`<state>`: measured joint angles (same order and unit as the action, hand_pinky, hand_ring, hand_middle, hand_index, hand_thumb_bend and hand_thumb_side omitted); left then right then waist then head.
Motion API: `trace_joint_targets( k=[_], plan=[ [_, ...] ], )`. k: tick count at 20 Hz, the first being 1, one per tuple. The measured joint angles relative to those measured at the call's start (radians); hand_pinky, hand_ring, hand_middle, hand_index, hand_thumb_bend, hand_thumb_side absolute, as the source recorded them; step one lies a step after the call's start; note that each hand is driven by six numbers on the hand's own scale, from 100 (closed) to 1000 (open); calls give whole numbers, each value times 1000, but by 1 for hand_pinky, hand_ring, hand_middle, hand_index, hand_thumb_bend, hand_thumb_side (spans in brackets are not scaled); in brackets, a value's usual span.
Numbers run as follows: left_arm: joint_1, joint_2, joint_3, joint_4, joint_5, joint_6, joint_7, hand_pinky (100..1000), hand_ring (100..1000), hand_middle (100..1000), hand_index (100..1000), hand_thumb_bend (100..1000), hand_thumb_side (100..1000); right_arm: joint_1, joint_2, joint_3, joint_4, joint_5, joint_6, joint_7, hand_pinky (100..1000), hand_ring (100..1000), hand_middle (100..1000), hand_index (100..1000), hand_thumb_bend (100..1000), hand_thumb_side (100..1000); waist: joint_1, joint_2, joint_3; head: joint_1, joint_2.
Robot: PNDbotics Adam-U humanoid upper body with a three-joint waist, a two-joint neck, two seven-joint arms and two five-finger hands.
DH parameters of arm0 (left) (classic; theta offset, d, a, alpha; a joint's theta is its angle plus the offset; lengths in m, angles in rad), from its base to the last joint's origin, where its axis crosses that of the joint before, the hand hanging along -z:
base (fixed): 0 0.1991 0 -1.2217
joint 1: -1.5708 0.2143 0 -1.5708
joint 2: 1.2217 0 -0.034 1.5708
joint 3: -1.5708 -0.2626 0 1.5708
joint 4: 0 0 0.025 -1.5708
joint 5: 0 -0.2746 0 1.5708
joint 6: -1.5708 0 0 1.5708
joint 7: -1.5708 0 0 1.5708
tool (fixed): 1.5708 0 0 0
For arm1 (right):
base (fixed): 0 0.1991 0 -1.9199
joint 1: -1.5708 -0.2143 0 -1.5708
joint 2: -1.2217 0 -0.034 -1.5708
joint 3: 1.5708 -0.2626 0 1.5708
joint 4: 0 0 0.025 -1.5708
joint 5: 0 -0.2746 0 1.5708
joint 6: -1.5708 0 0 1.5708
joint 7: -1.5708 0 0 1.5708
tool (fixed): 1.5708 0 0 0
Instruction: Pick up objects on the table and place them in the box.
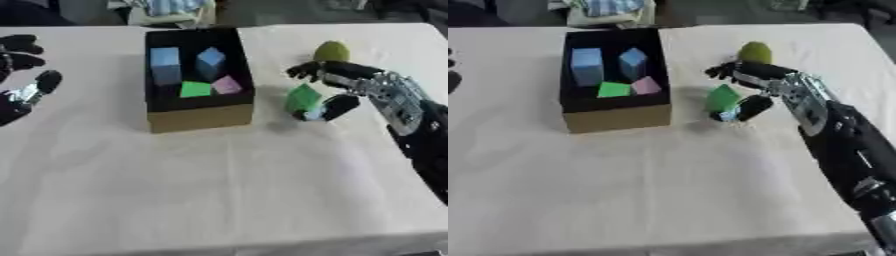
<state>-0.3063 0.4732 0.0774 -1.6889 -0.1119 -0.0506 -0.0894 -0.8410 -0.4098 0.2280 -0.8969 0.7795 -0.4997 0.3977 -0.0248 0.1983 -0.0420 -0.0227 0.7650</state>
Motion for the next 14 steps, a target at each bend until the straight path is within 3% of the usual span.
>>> trace_joint_targets(
  k=[9,14],
  plan=[
    [0,-4,-5,0,0,2,-2,821,704,688,833,698,591,-3,20,-23,59,78,-6,-43,764,857,882,998,401,519,0,0,4,0,0],
    [1,-9,-5,0,0,2,-2,820,703,688,833,696,592,-3,30,-32,77,93,-9,-62,718,802,832,959,392,501,0,0,6,-1,0]
  ],
)
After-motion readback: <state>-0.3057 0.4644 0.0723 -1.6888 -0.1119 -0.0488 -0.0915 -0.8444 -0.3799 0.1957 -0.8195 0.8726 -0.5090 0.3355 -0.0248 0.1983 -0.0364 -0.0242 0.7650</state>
